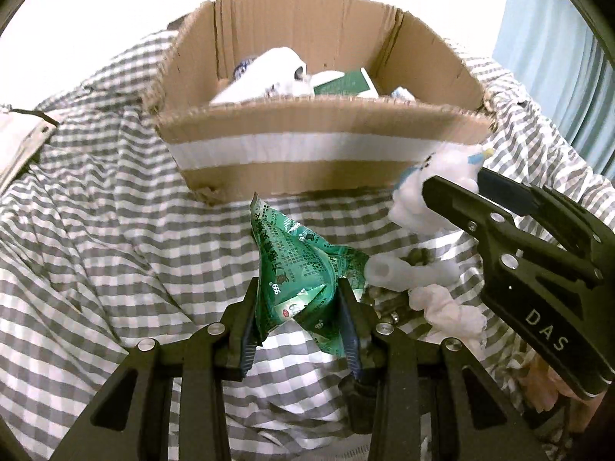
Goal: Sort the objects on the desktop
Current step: 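Grasp the green packet with left tool while right tool grasps the white plush toy, then carry the packet and plush toy over the box and open both tools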
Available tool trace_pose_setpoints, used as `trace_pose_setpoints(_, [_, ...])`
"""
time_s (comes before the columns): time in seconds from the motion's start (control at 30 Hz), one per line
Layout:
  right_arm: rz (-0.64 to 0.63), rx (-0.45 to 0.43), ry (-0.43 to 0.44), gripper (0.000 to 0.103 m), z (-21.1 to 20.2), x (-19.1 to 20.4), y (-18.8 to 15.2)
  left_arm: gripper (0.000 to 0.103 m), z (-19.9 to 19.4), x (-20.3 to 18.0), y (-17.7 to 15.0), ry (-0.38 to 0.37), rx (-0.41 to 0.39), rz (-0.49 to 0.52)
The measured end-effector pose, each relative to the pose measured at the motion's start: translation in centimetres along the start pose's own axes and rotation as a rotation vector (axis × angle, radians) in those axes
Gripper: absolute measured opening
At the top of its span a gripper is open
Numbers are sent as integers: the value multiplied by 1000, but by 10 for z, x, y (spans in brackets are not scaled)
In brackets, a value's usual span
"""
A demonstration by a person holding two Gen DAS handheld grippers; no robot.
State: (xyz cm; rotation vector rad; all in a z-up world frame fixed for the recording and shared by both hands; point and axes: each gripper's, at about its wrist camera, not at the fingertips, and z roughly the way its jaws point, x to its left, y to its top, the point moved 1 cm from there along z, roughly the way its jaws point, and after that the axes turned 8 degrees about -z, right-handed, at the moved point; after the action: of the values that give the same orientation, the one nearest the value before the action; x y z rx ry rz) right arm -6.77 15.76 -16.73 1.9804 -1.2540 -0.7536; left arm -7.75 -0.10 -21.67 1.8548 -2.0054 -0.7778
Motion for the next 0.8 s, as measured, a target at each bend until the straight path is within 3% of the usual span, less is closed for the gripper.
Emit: trace_pose_setpoints(0.8, [8,-246,-116,43,-85,-5,25,37,-89,-12,38,-12,-250,-3])
